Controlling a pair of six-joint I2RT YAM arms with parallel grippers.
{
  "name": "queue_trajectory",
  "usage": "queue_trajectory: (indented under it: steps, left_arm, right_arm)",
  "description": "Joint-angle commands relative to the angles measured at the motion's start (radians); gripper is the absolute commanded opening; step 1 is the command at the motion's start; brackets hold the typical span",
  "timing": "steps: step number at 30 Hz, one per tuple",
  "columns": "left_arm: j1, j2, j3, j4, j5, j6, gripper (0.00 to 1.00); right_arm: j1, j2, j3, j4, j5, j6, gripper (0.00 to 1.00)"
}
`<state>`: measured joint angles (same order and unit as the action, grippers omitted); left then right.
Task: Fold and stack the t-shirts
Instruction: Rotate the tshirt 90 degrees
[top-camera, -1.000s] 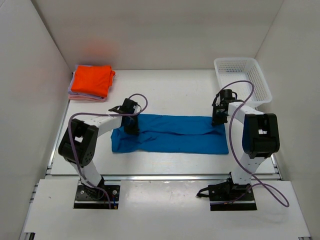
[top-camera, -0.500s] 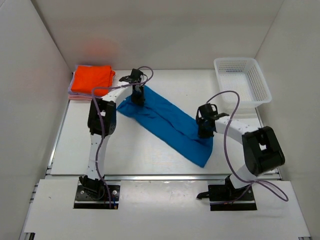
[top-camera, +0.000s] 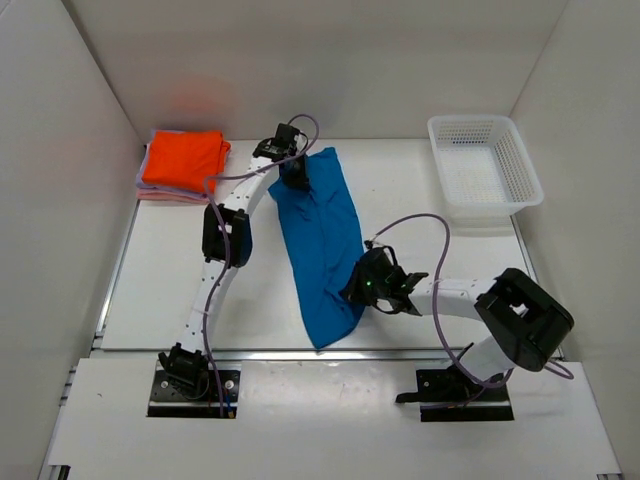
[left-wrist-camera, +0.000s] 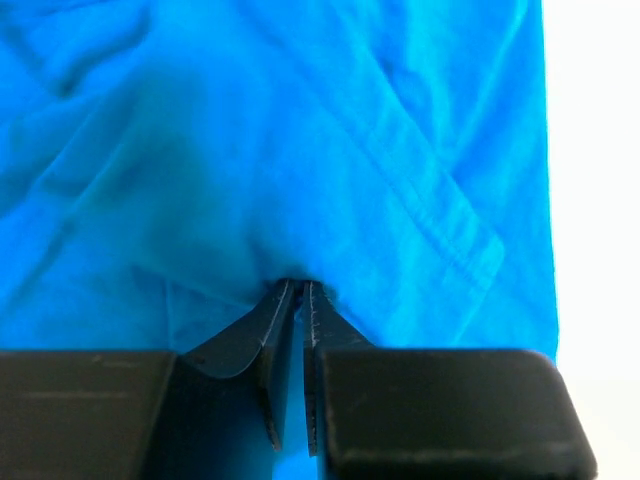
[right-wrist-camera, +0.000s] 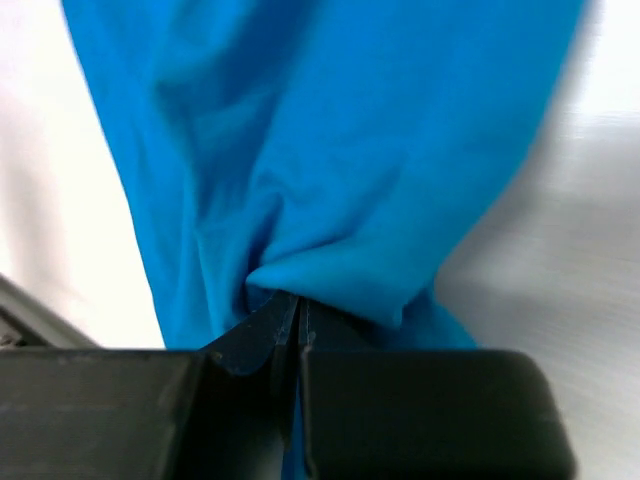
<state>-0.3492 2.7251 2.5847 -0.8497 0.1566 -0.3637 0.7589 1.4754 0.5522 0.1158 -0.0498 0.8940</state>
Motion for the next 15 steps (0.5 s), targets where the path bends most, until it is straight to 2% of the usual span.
queue_trajectory:
  steps: [1,5,10,15]
  left_arm:
    - [-0.03,0.068,0.09,-0.033,0.046,-0.013,0.22]
    - [-0.01,-0.01,-0.089,0.13,0.037,-0.07,0.22]
    - [0.022,0.047,0.044,0.176,0.058,-0.141,0.23]
    - [0.061,-0.01,-0.049,0.279,0.044,-0.191,0.23]
  right_arm:
    - [0.06,0.051,-0.026,0.062,0.013,0.048,0.0]
    - [0.083,0.025,-0.075,0.099,0.019,0.074,0.0]
    - [0.102,-0.058,-0.185,0.221,-0.039,-0.01,0.0]
    - [0.063,-0.21,-0.283,0.185,0.025,0.011,0.0]
